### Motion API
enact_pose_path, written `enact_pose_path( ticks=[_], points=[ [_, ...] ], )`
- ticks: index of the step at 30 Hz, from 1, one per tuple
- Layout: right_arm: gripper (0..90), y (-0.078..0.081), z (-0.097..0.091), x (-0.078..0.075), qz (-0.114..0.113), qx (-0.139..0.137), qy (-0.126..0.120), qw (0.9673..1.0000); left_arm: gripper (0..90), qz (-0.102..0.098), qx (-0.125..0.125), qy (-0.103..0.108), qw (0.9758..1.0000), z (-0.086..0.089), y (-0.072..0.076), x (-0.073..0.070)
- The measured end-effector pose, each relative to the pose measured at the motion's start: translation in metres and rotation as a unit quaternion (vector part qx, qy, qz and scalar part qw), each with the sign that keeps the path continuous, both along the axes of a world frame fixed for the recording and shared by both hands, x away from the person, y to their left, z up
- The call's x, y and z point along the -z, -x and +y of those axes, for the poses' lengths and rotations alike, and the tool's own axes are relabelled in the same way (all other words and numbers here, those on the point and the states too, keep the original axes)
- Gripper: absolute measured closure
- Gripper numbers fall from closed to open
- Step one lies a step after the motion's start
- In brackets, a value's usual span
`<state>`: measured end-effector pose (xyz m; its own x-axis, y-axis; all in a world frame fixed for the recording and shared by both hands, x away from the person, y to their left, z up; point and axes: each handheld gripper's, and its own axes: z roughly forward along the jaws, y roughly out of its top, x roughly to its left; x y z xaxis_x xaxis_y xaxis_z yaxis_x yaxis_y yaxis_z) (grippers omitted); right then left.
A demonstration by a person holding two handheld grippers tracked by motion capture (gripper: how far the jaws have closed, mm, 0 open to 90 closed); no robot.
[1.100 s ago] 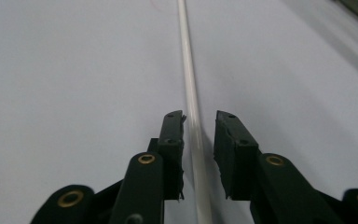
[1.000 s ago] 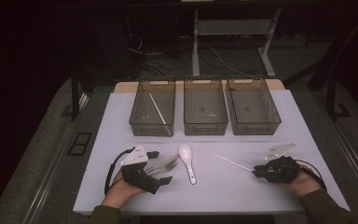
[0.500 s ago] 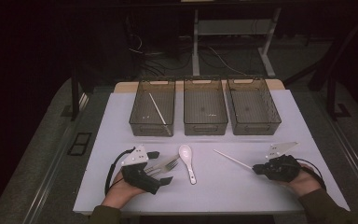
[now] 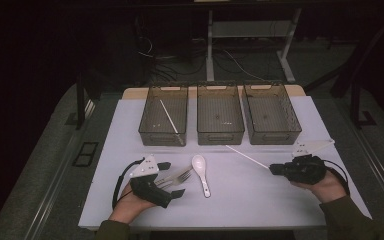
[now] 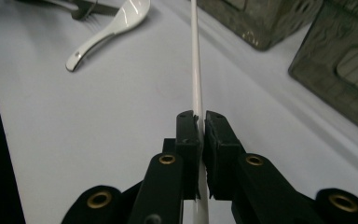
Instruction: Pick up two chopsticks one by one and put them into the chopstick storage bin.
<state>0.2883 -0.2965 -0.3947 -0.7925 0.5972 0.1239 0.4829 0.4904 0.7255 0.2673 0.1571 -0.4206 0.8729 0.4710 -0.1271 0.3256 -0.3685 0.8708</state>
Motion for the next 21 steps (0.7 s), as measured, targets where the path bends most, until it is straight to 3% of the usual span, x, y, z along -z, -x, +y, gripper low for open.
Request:
enact_pose_path(
  ticks=[11,21],
  points=[
    [84.5,-0.027,0.026,-0.021,-0.016,0.024,-0.025,0.9993,0.0,0.001,-0.002,0.003,1.0000,0.001,-0.001,0.000],
    [84.4,-0.066,0.085,-0.036,-0.027,0.033,-0.027,0.9987,0.0,-0.002,-0.002,0.003,1.0000,0.001,-0.001,0.000]
  ],
)
